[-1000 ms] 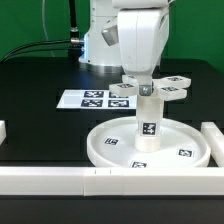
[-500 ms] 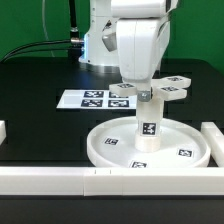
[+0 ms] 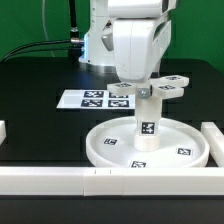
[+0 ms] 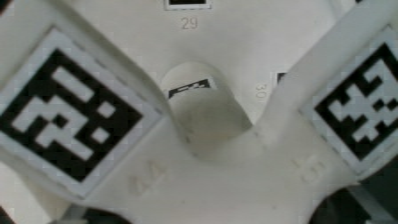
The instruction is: Assemble round table
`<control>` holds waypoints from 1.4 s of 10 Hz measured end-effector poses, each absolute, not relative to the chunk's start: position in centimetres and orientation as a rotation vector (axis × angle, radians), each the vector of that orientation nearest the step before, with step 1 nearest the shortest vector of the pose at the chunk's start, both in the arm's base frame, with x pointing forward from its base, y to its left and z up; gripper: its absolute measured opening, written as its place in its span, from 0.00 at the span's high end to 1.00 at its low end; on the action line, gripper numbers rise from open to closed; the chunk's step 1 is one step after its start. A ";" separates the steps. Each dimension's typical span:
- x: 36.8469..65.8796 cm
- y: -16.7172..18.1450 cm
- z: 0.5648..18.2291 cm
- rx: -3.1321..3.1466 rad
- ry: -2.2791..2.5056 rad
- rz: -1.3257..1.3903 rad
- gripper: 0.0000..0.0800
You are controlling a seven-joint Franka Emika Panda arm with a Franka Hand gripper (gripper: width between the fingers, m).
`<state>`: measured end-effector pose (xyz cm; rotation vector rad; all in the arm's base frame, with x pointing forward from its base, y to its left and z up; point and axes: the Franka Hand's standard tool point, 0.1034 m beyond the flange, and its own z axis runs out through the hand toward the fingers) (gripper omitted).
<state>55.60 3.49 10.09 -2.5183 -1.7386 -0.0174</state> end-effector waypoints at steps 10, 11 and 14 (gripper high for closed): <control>55.3 3.6 9.9 -3.023 -0.255 0.031 0.43; 55.3 3.6 9.9 -3.029 -0.179 0.036 0.43; 55.1 3.5 9.9 -2.988 0.349 0.021 0.43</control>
Offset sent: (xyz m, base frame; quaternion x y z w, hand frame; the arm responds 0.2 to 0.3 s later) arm -0.0061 -0.0016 -0.0026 0.0256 0.0102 0.3206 0.9468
